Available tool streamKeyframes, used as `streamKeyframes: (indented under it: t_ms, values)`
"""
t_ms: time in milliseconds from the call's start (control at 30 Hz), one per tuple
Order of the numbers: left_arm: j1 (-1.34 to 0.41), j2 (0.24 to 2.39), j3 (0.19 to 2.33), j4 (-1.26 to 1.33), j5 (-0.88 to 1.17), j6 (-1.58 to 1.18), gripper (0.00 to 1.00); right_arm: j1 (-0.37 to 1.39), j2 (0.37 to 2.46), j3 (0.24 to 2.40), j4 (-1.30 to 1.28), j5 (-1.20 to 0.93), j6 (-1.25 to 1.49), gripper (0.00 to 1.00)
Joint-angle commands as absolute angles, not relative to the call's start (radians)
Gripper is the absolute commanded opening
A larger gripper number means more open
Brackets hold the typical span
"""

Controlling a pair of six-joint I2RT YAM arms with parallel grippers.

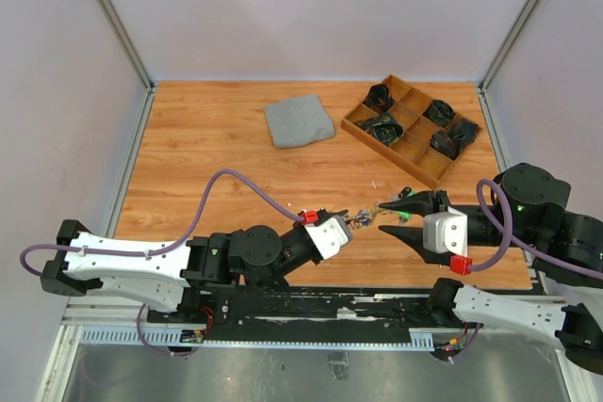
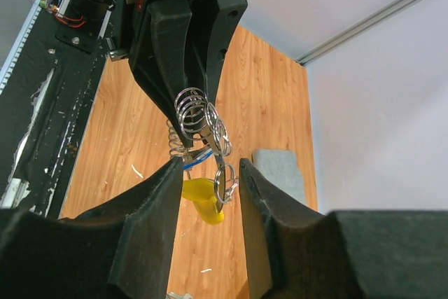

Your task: Put the keys on the keyring

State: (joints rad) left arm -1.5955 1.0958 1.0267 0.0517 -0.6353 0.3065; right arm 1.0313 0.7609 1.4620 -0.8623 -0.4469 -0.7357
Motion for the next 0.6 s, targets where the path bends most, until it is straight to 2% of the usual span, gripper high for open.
streamKeyframes:
  t_ms: [0, 300, 433, 567]
  values:
    - [-1.603, 1.095, 1.064, 0.06, -0.647, 0.286, 0.01, 1.029, 0.758, 1.495, -0.874, -0.472, -0.72, 0.41]
    - [-1.603, 1.095, 1.071, 0.038, -0.614, 0.266, 0.01, 1.028, 0.753, 1.477, -0.854, -0.437, -0.741, 0.36]
    - [-1.603, 1.102, 1.077, 0.025, -0.605, 0.263, 0.01, 1.029, 0.746, 1.46, -0.838, -0.43, -0.737, 0.43]
    - [-1.603, 1.113, 1.084, 0.024, -0.6, 0.265, 0.01, 1.028, 0.751, 1.442, -0.819, -0.442, -0.736, 0.45]
